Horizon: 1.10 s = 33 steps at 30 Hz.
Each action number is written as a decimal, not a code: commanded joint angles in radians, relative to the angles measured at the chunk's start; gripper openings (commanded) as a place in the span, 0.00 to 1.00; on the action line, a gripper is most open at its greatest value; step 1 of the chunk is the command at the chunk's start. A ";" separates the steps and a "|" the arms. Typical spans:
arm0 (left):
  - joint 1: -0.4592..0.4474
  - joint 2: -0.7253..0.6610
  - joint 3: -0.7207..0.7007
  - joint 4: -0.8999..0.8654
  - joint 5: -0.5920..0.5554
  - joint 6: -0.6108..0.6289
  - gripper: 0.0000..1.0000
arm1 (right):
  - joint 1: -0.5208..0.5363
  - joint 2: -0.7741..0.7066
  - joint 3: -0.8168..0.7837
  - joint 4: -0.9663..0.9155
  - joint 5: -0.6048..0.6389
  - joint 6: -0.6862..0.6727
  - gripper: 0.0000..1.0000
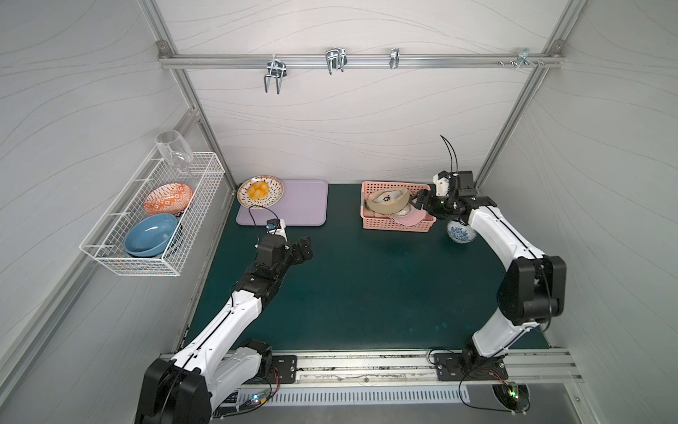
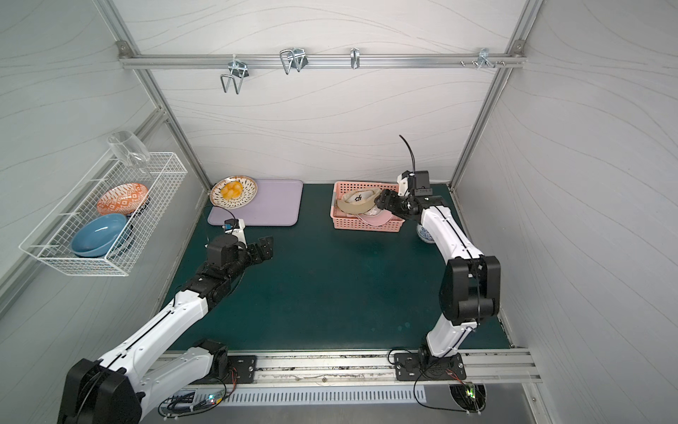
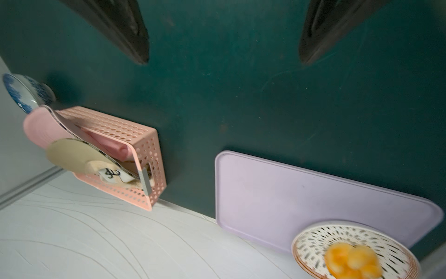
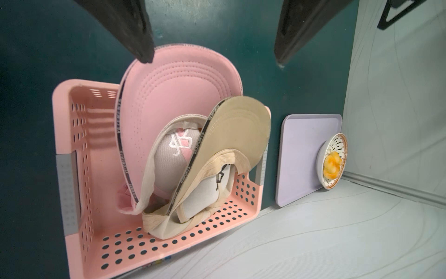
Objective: Turn the baseball cap inside out
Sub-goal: Pick up the baseball cap from the basket.
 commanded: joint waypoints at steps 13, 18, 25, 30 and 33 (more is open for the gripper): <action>-0.008 -0.007 0.022 0.028 0.190 0.018 1.00 | 0.050 0.317 0.331 -0.143 -0.002 0.083 0.55; -0.017 0.004 0.027 0.045 0.212 0.025 1.00 | 0.059 0.373 0.374 -0.158 0.002 0.096 0.47; -0.035 0.022 0.041 0.094 0.264 0.065 1.00 | 0.057 0.333 0.351 -0.120 -0.045 0.123 0.02; -0.104 0.068 0.111 0.124 0.232 0.163 1.00 | 0.054 0.254 0.319 -0.078 -0.093 0.169 0.00; -0.160 0.130 0.204 0.103 0.230 0.263 1.00 | 0.050 0.216 0.320 -0.062 -0.129 0.194 0.00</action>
